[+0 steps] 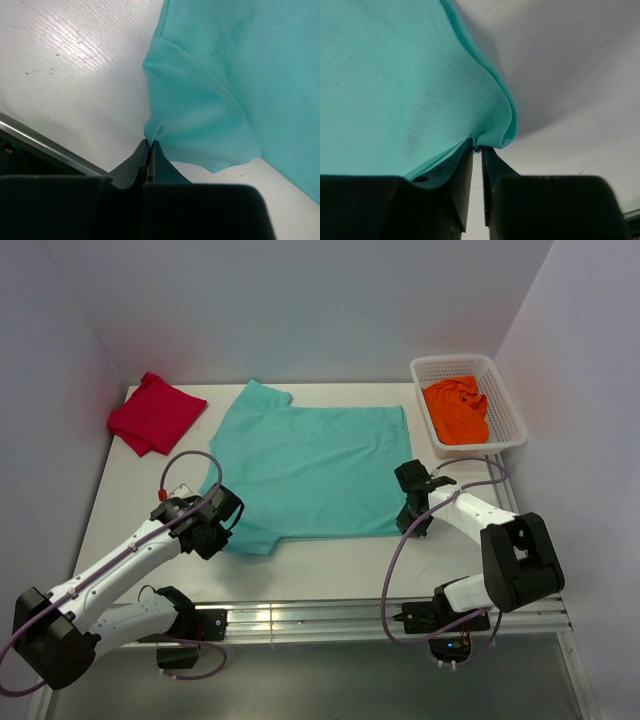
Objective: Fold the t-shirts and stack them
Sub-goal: Fold the tshirt
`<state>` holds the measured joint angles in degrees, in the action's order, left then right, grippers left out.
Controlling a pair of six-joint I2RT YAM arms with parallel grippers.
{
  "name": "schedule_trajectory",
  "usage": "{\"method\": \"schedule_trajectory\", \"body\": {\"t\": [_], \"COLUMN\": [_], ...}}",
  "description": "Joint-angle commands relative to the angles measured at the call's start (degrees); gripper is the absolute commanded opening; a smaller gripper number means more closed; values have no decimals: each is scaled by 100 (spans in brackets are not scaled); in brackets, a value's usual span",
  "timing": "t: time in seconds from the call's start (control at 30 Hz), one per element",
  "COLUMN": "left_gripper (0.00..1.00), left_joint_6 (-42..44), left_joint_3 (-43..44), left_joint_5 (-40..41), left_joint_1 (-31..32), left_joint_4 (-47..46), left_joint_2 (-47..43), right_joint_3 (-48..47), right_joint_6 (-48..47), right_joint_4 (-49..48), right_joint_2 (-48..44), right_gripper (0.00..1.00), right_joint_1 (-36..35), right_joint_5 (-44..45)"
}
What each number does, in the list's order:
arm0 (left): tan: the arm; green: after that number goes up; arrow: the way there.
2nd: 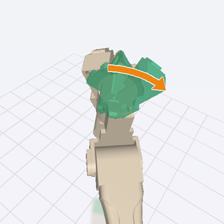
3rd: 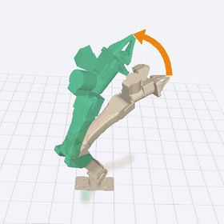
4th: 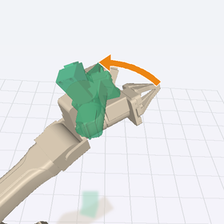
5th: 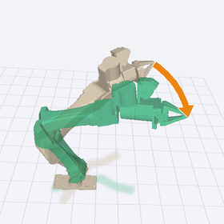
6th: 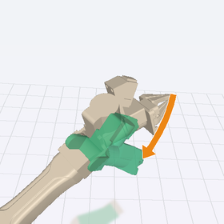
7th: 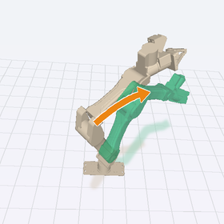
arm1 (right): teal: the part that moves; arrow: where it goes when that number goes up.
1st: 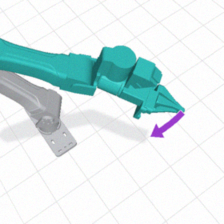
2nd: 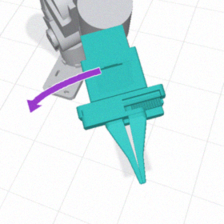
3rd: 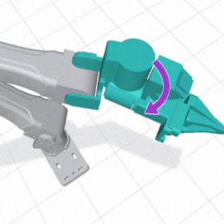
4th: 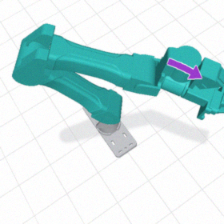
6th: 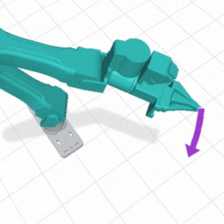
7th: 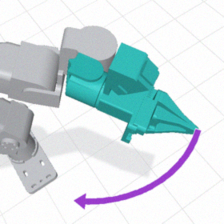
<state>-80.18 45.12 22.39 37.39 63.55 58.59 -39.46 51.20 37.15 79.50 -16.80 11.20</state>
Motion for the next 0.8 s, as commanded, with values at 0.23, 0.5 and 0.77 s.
{"method": "schedule_trajectory", "body": {"t": [0.23,0.5,0.77], "left_gripper": [0,0,0], "left_joint_6": [38,161,231], "left_joint_3": [84,277,366], "left_joint_5": [195,257,336], "left_joint_1": [14,14,14], "left_joint_4": [44,52,122], "left_joint_2": [-111,82,127], "right_joint_3": [-510,-352,140], "right_joint_6": [-189,-137,30], "right_joint_4": [741,627,302], "right_joint_2": [-673,-542,-340], "right_gripper": [76,75,67], "right_joint_1": [80,98,106], "right_joint_5": [488,506,453]}}
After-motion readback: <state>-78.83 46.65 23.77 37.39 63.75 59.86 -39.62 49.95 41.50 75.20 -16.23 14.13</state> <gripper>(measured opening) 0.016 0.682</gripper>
